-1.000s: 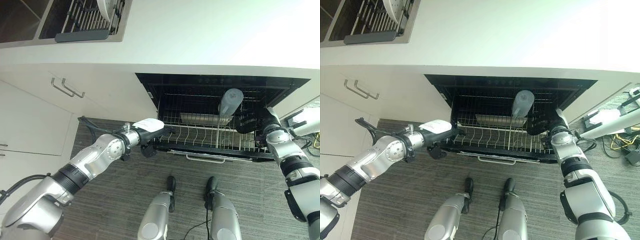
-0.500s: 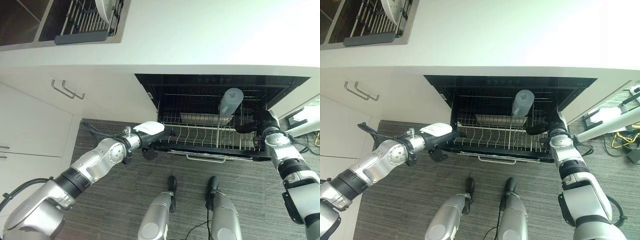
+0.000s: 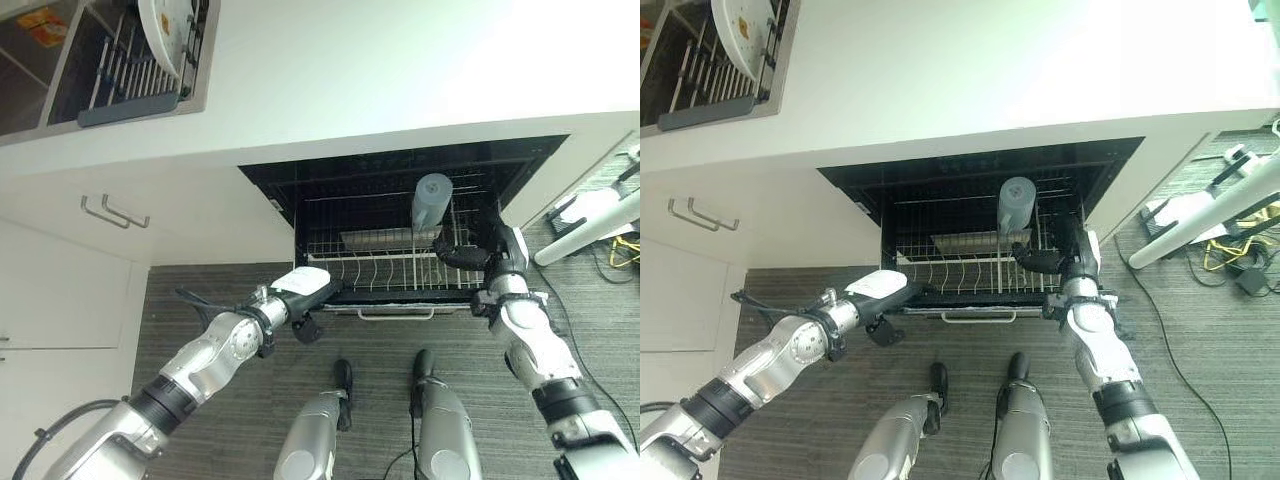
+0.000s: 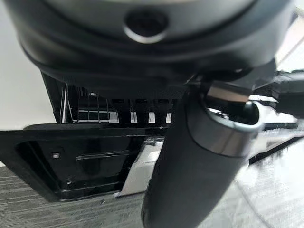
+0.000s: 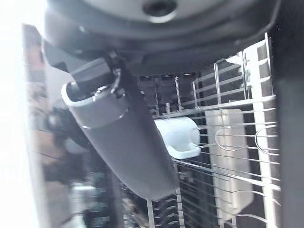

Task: Place the dishes in the dishwasher.

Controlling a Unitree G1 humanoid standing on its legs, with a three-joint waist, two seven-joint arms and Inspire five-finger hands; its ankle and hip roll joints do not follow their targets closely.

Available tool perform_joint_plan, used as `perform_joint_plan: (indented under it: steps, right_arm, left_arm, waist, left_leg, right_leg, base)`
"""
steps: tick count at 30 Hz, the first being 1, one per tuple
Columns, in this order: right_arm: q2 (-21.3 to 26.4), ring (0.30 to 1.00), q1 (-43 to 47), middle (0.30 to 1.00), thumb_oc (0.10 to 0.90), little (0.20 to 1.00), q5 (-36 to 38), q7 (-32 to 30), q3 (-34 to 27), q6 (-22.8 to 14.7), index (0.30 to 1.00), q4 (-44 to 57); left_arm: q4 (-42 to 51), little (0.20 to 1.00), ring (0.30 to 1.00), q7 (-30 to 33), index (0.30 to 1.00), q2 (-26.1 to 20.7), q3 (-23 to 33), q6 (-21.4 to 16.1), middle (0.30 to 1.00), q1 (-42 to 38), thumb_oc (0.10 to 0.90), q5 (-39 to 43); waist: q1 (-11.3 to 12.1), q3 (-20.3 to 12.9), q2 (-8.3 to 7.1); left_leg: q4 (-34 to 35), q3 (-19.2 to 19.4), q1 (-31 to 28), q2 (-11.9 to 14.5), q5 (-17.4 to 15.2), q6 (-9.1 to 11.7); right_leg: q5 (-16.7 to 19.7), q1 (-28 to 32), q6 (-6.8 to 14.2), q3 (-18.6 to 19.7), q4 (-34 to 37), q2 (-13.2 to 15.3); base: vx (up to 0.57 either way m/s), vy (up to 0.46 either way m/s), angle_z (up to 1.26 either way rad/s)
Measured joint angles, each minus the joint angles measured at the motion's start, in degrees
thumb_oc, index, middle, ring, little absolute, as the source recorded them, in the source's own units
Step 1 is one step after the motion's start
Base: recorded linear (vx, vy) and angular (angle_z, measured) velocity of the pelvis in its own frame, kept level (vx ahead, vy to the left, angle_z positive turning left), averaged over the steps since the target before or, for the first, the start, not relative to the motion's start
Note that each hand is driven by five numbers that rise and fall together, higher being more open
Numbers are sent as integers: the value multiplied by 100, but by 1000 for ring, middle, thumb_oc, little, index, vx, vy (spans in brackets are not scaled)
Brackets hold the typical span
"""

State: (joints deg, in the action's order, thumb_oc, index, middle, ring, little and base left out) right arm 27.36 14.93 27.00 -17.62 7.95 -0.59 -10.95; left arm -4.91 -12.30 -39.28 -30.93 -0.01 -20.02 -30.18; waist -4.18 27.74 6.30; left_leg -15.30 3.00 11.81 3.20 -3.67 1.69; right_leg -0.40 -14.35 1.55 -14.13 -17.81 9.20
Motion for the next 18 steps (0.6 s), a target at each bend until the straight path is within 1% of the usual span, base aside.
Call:
perform_joint_plan:
  steps: [2, 3, 4, 5, 6, 7, 8, 10, 11, 12, 13, 14, 16, 17, 18]
  right_arm:
    - [-137, 900, -458, 900, 800, 900, -4, -40, -37, -90, 900, 396]
    - [-264, 900, -804, 900, 800, 900, -12, -33, -139, -121, 900, 600]
    - [-281, 900, -987, 900, 800, 900, -13, 33, -276, -122, 900, 693]
    - [-284, 900, -1175, 900, 800, 900, -61, 83, -400, -173, 900, 814]
    - [-273, 900, -1228, 900, 800, 900, -136, 100, -441, -271, 900, 851]
    - [-269, 900, -1226, 900, 800, 900, -157, 209, -440, -413, 900, 875]
    - [-271, 900, -1226, 900, 800, 900, -155, 291, -435, -515, 900, 940]
    - [-268, 900, -1223, 900, 800, 900, -148, 454, -438, -918, 900, 1259]
    - [-363, 900, -1255, 900, 800, 900, -93, 613, -459, -1203, 900, 1577]
    - [-501, 900, -1270, 900, 800, 900, -63, 735, -479, -1310, 900, 1700]
    - [-742, 900, -1296, 900, 800, 900, 136, 1115, -530, -1544, 900, 1860]
    - [-799, 900, -1328, 900, 800, 900, 355, 1377, -551, -1659, 900, 1981]
    - [-801, 900, -1350, 900, 800, 900, 367, 1579, -551, -1704, 900, 1983]
    - [-807, 900, -1396, 900, 800, 900, 358, 1633, -550, -1707, 900, 1983]
    - [-826, 900, -1420, 900, 800, 900, 355, 1640, -553, -1707, 900, 1983]
  left_arm:
    - [-3, 900, 900, 90, 900, 0, 182, 30, 900, 284, 800, -59]
    - [-14, 900, 900, 130, 900, -3, 216, 97, 900, 469, 800, -165]
    - [-15, 900, 900, 300, 900, 30, 285, 95, 900, 715, 800, -171]
    - [-52, 900, 900, 417, 900, 53, 362, 96, 900, 965, 800, -165]
    - [-169, 900, 900, 585, 900, 108, 374, 100, 900, 1009, 800, -151]
    - [-327, 900, 900, 866, 900, 247, 425, 123, 900, 1115, 800, -48]
    - [-364, 900, 900, 992, 900, 269, 424, 109, 900, 1186, 800, 83]
    - [-378, 900, 900, 1464, 900, 385, 485, -4, 900, 1339, 800, 413]
    - [-341, 900, 900, 1851, 900, 678, 803, -199, 900, 1499, 800, 708]
    - [-289, 900, 900, 2047, 900, 876, 1086, -368, 900, 1648, 800, 859]
    - [-52, 900, 900, 2375, 900, 1153, 1648, -762, 900, 1841, 800, 1189]
    - [128, 900, 900, 2615, 900, 1250, 1975, -1134, 900, 1847, 800, 1612]
    - [416, 900, 900, 2649, 900, 1440, 2312, -1542, 900, 1851, 800, 2540]
    - [552, 900, 900, 2592, 900, 1507, 2409, -1698, 900, 1849, 800, 2873]
    - [635, 900, 900, 2456, 900, 1547, 2470, -1792, 900, 1844, 800, 3238]
  waist:
    - [-56, -111, -212]
    - [-158, -246, -406]
    - [-203, -403, -488]
    - [-220, -751, -490]
    - [-222, -876, -492]
    - [-205, -1137, -483]
    - [-187, -1265, -495]
    - [-144, -1316, -490]
    - [-26, -1352, -504]
    - [-12, -1419, -517]
    - [46, -1505, -573]
    - [139, -1554, -599]
    - [194, -1756, -636]
    - [259, -1871, -653]
    - [294, -1912, -666]
  left_leg:
    - [-93, 96, -14, 75, -79, 5]
    - [-165, 162, -83, 106, -156, 7]
    - [-175, 285, -227, 119, -222, -17]
    - [-195, 416, -265, 138, -299, -32]
    - [-203, 455, -370, 135, -335, -45]
    - [-242, 503, -415, 131, -392, -70]
    - [-249, 529, -424, 118, -410, -84]
    - [-250, 548, -487, 61, -405, -133]
    - [-294, 574, -510, 8, -434, -180]
    - [-302, 546, -497, -24, -446, -222]
    - [-348, 527, -481, -76, -492, -296]
    - [-355, 478, -459, -144, -508, -318]
    - [-385, 377, -366, -265, -513, -417]
    - [-394, 344, -312, -328, -520, -459]
    - [-459, 330, -271, -365, -548, -506]
  right_leg:
    - [5, 6, -6, 86, 17, -61]
    - [7, 89, -3, 125, 49, -82]
    - [42, 189, 21, 231, 112, -106]
    - [76, 210, 45, 310, 186, -118]
    - [85, 317, 60, 336, 235, -118]
    - [103, 378, 90, 379, 292, -119]
    - [109, 381, 106, 400, 300, -109]
    - [136, 435, 149, 408, 302, -55]
    - [107, 464, 186, 425, 311, -12]
    - [102, 479, 204, 408, 318, 18]
    - [88, 494, 243, 411, 334, 77]
    - [89, 528, 286, 404, 322, 135]
    - [88, 534, 417, 338, 347, 240]
    - [105, 535, 456, 318, 388, 277]
    - [105, 540, 478, 309, 392, 302]
  base:
    - [64, 69, -26]
    - [99, 130, -45]
    - [122, 184, -55]
    - [83, 159, -47]
    - [85, 182, -36]
    - [37, 130, -16]
    - [24, 122, -13]
    - [20, 135, -3]
    - [25, 167, 5]
    - [-4, 176, 10]
    - [0, 185, 24]
    - [-1, 167, 30]
    - [5, 129, 36]
    - [9, 135, 30]
    - [20, 149, 31]
